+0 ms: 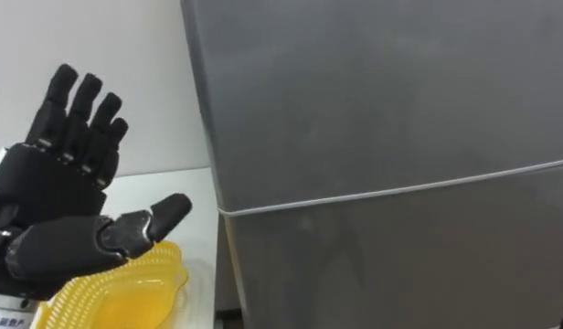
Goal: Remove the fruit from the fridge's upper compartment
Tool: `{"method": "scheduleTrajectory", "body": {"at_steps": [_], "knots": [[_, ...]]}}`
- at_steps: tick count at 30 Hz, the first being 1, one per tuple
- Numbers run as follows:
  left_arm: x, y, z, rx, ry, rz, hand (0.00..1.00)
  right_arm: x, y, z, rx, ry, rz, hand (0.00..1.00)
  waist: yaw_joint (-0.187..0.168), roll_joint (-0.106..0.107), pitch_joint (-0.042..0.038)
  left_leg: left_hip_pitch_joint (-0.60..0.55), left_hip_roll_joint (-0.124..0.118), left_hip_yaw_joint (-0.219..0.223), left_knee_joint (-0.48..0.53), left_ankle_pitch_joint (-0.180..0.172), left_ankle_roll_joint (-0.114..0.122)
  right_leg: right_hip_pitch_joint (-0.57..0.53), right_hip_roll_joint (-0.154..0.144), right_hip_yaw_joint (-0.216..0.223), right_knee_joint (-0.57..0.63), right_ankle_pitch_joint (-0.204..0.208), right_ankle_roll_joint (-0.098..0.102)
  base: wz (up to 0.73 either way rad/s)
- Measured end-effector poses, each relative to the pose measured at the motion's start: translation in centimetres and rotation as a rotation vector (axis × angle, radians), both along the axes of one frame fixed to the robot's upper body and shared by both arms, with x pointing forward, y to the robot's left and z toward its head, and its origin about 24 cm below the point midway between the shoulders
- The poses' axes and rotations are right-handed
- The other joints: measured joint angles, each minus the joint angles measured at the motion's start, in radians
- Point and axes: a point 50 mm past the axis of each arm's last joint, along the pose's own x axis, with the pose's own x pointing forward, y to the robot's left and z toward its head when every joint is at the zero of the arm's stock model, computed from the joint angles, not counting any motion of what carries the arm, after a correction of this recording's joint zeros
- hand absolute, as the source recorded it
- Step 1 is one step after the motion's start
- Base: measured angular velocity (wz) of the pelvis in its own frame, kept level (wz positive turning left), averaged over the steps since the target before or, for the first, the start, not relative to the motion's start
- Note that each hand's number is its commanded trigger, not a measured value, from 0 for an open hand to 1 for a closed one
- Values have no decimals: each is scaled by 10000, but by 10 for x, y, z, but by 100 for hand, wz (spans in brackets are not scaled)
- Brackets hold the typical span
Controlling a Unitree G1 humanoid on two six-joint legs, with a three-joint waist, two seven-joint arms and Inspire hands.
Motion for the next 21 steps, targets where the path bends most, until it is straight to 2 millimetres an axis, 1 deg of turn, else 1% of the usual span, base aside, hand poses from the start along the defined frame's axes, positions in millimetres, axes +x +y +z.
{"method": "scheduleTrajectory", "body": {"at_steps": [3,9,11,12,15,18,21], "knots": [[0,-8,-2,231,92,-528,0,-5,-2,0,-48,271,183,0,-27,4,-3,3,-5,13,-12,0,0,24,0,4,1,0,0,0],[-1,-25,-9,1133,440,-1829,0,-6,-7,1,-245,936,1327,0,3,31,4,41,-2,53,-3,0,0,52,-7,23,86,0,0,-1],[-2,-29,-10,1275,446,-2190,0,-4,-8,1,-329,1084,1832,0,43,40,56,70,6,73,-5,0,0,37,-5,76,145,-1,1,-6],[-2,-31,-11,1373,458,-2324,0,-3,-9,2,-344,1110,2004,0,43,65,62,69,7,62,-2,0,1,31,-4,86,160,-1,1,0],[-2,-30,-11,1540,485,-2352,0,-3,-12,2,-434,1301,2588,0,56,116,72,76,7,103,-1,0,1,20,-4,99,175,-1,1,0],[-2,-30,-11,1639,483,-2455,0,-4,-12,2,-361,1445,2599,0,114,149,69,83,8,106,-1,0,2,17,-2,103,178,-2,2,0],[-2,-30,-11,1656,479,-2486,0,-4,-13,3,-361,1526,2689,0,95,151,67,53,1,105,10,0,2,24,-8,105,143,-4,5,0]]}}
